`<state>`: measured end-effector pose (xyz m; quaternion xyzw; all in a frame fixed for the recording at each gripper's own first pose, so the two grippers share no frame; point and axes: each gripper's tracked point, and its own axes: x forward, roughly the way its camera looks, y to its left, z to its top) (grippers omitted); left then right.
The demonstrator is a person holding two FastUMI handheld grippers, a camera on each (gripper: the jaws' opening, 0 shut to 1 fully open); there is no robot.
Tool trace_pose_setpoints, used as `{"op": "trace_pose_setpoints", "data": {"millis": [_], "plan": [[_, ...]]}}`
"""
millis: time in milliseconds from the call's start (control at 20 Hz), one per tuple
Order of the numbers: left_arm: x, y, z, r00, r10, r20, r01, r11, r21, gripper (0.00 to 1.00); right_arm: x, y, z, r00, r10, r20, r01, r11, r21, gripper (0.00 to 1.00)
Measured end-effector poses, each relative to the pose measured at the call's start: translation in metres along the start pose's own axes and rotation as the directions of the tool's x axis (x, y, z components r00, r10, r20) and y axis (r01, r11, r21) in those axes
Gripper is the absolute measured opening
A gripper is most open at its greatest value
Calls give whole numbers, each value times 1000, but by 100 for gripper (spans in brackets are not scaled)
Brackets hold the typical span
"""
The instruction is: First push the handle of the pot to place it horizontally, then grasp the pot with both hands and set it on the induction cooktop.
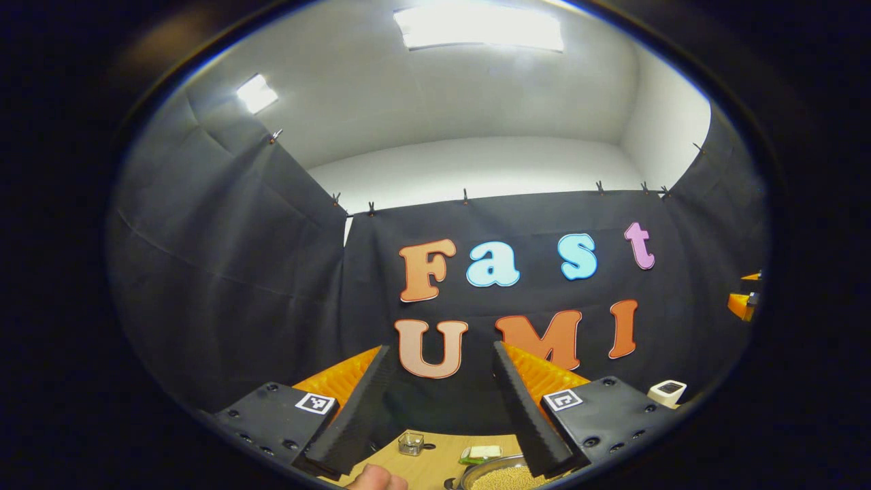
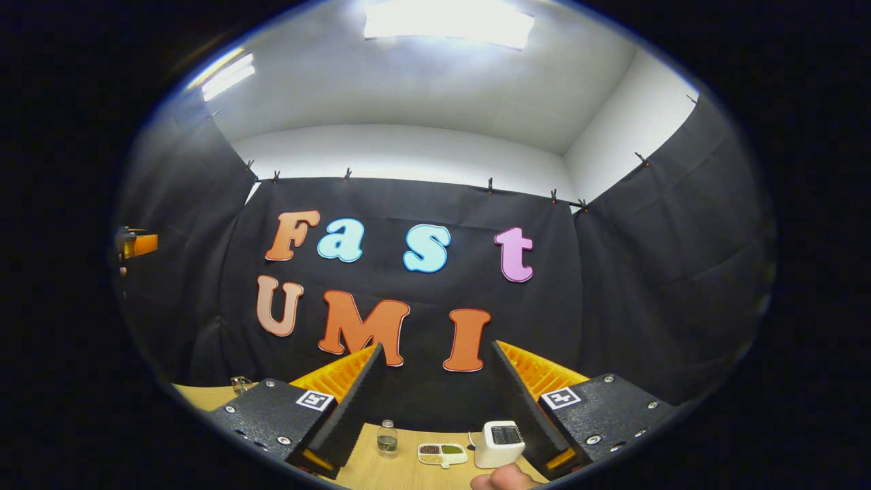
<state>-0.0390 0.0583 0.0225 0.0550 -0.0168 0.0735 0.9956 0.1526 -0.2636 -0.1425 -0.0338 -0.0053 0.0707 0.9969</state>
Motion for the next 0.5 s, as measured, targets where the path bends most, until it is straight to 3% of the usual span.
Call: {"op": "trace_pose_setpoints", "data": {"millis": [350, 450, 500], "plan": [[6, -6, -3, 1000, -1, 10, 1, 999, -34, 99, 3, 14, -16, 999, 30, -35, -32, 998, -45, 95], [5, -3, -4, 1000, 5, 17, -5, 999, -34, 92, 3, 10, -15, 999, 25, -37, -26, 999, -30, 95], [7, -1, -5, 1000, 13, 17, -12, 999, -33, 96, 4, 7, -15, 999, 23, -37, -23, 1000, -16, 95]]}}
